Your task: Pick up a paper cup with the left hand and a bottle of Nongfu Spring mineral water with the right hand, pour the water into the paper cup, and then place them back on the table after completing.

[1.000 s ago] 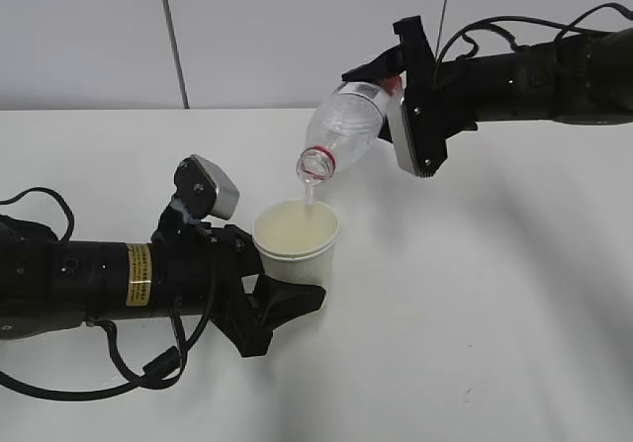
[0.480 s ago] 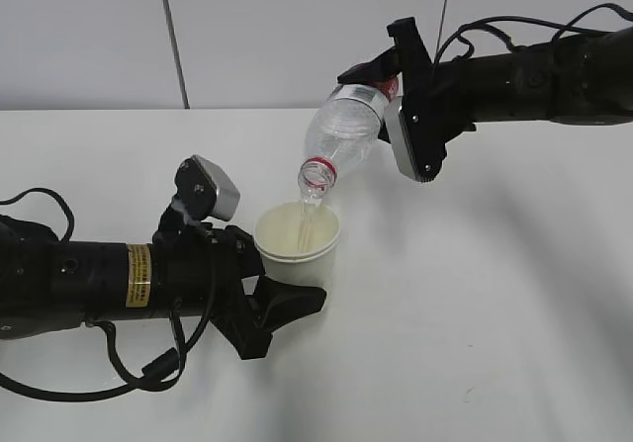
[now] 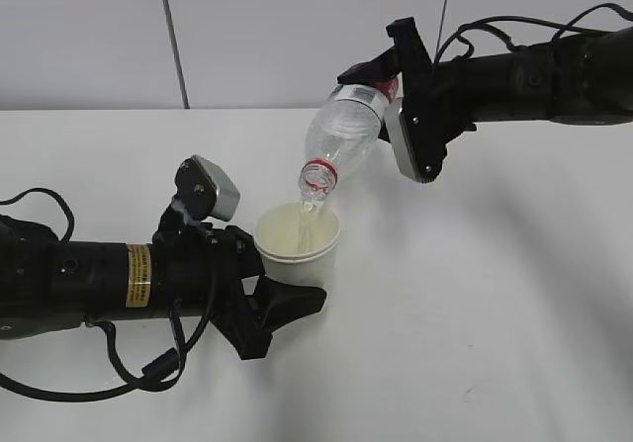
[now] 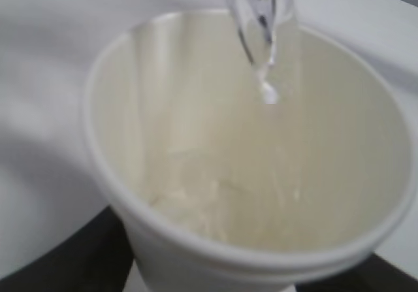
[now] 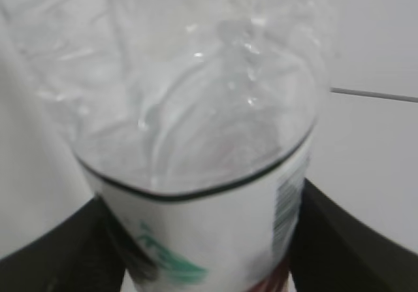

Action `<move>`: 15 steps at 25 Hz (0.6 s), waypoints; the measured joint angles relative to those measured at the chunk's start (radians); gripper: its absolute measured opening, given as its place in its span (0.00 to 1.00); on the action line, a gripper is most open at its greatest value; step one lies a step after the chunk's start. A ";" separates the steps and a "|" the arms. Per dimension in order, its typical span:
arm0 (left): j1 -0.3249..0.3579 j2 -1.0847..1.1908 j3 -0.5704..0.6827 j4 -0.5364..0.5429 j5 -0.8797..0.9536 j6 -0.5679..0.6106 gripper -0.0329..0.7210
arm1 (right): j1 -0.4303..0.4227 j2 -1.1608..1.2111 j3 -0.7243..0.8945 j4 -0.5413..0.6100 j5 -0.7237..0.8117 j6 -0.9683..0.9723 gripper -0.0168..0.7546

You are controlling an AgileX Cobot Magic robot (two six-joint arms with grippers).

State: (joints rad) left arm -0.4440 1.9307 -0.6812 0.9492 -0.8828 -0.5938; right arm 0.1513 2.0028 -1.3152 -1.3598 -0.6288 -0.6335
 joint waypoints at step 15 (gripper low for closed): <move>0.000 0.000 0.000 0.000 0.000 0.000 0.62 | 0.000 0.000 0.000 0.003 0.000 -0.004 0.64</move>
State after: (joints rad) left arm -0.4440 1.9307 -0.6812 0.9492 -0.8828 -0.5938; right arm 0.1513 2.0028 -1.3157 -1.3565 -0.6288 -0.6379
